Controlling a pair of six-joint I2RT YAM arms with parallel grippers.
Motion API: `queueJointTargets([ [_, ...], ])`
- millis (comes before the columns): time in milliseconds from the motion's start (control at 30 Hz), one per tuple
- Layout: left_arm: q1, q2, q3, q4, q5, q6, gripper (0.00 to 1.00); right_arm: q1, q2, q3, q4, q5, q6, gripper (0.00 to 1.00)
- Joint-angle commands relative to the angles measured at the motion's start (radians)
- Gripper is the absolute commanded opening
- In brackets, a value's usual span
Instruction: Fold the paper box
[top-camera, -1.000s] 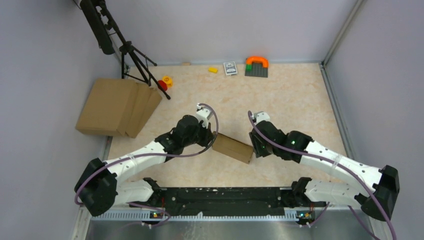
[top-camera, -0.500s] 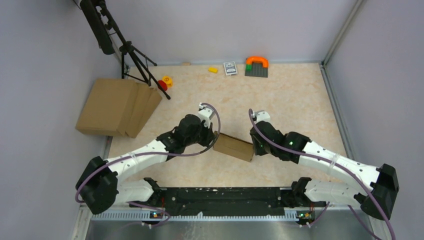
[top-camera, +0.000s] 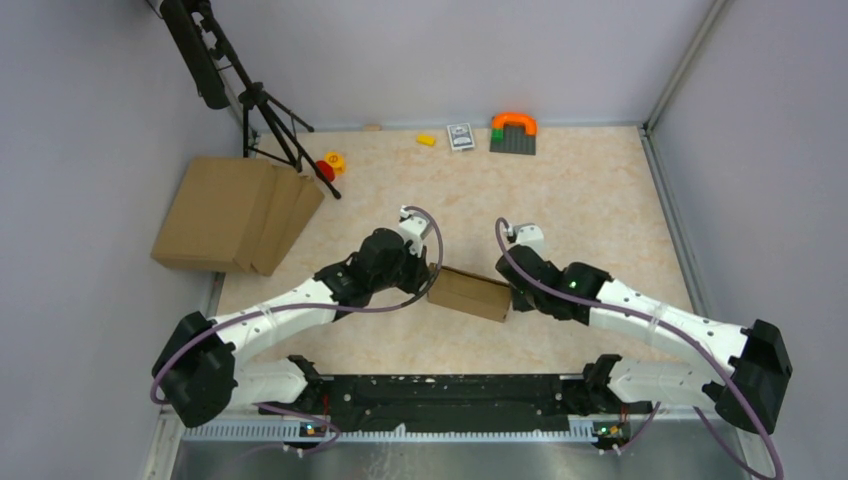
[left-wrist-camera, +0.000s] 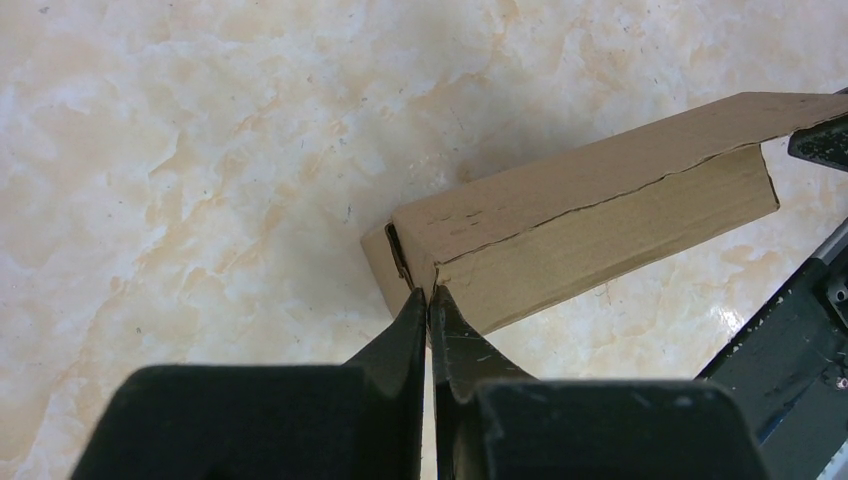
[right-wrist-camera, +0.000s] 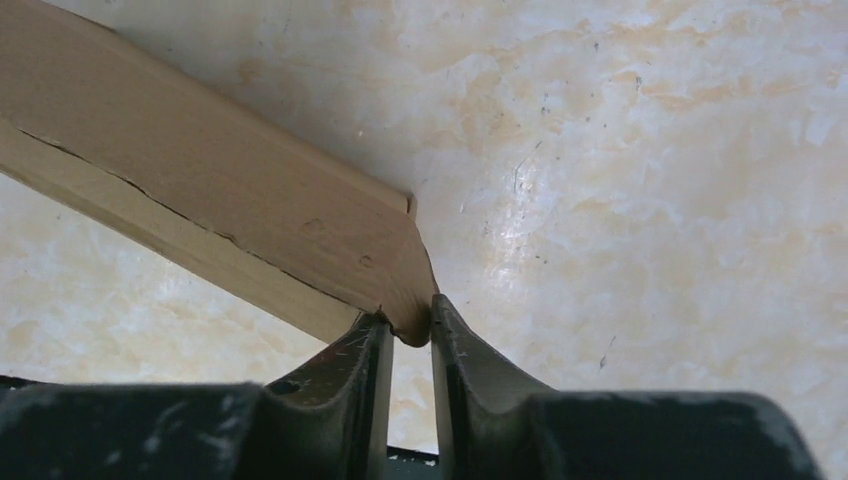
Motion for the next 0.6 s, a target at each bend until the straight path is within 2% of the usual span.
queueJointTargets([
  [0,-0.007,0.003,0.043,0.006,-0.016,-0.002,0.03,0.009,-0.009,0.001,0.000,0.044,0.036,0.17],
  [167,-0.017,0.009,0.054,0.006,-0.015,-0.011,0.03,0.008,0.001,0.018,0.033,0.016,0.096,0.09],
  [567,-0.044,0.034,0.073,0.003,-0.033,-0.011,0.03,0.008,0.084,0.099,-0.028,-0.010,0.190,0.08],
])
